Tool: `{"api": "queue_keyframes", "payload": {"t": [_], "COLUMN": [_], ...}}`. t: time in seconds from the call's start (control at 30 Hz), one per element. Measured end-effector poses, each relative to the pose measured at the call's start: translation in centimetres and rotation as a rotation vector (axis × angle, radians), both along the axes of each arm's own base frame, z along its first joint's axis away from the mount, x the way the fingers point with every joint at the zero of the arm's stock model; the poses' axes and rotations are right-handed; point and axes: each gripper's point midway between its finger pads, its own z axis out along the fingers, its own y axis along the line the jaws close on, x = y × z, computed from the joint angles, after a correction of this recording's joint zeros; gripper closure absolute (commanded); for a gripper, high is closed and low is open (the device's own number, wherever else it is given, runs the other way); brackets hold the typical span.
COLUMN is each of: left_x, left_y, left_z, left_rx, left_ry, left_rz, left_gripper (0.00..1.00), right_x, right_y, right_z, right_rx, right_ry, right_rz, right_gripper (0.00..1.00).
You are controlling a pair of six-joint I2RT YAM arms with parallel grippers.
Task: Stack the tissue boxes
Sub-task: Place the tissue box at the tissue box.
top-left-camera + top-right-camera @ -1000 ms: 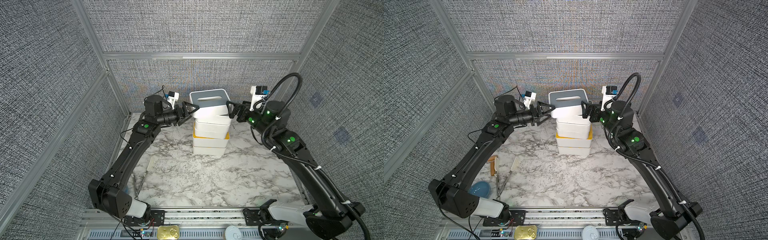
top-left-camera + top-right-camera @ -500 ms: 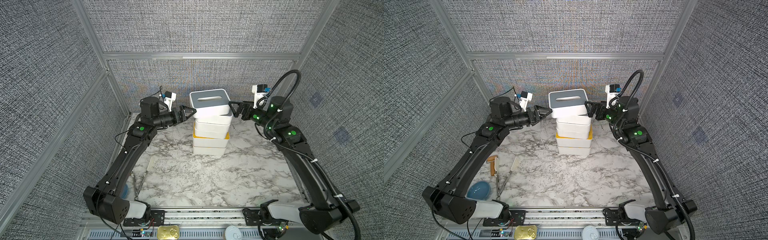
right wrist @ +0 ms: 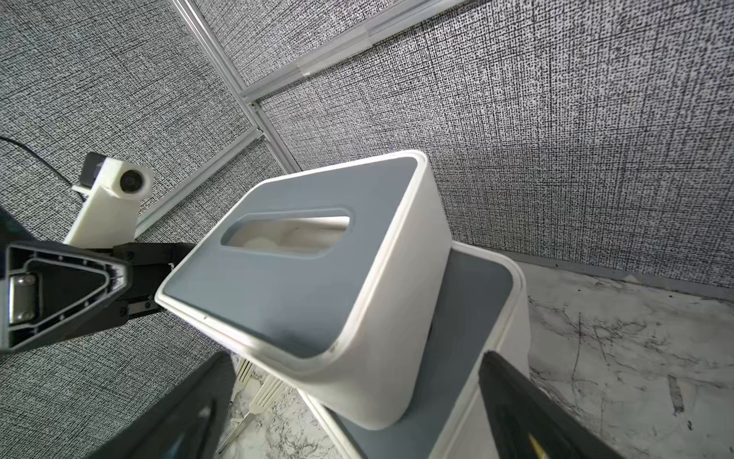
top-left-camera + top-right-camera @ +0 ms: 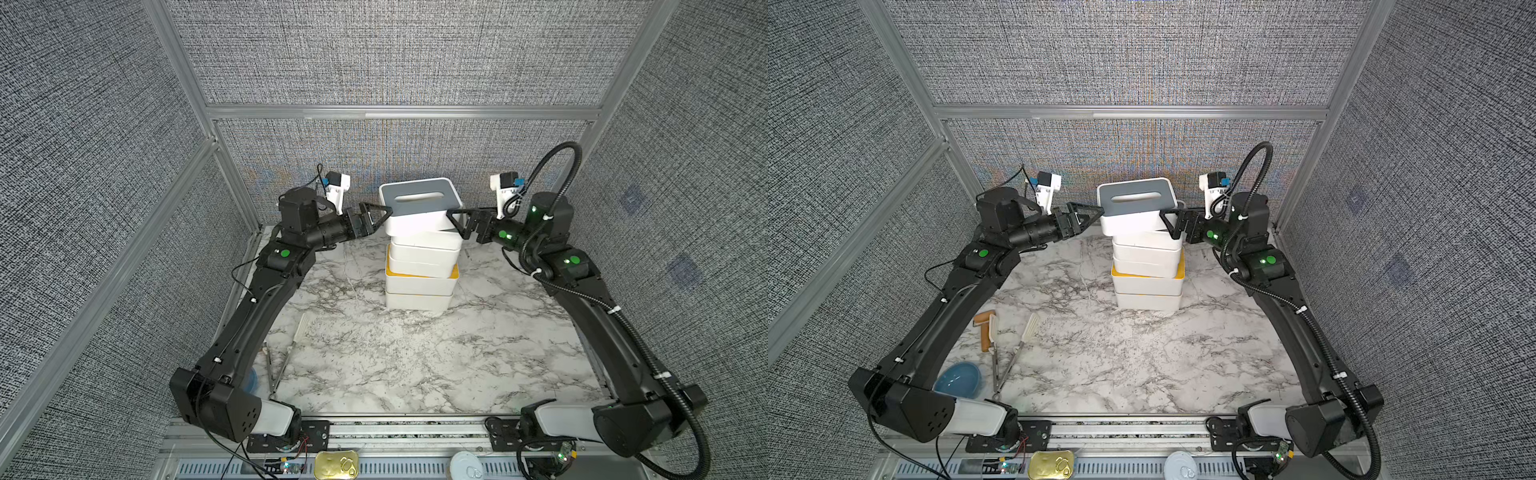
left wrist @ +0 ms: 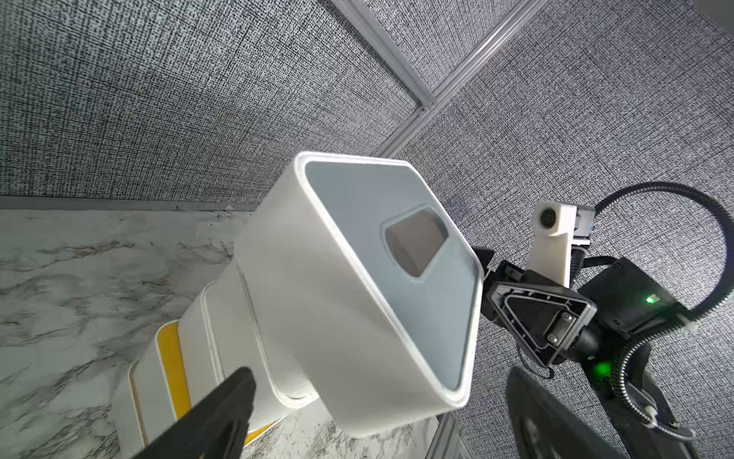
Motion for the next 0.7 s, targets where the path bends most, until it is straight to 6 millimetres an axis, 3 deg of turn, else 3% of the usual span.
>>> {"api": "queue_keyframes", "payload": {"t": [0.7], "left_x": [2.3], "left_y": [-1.7], "left_z": [0.4], "left_rx": [-0.03], "left_ry": [-0.019], "left_rz": [-0.041], "left_gripper": [0.01], "right_x": [-0.9], "right_y": [1.8], "right_z": [0.3], "right_rx": [0.019], "right_ry": [-0.009], "right_rz": [0.087], "right_gripper": [0.01]}}
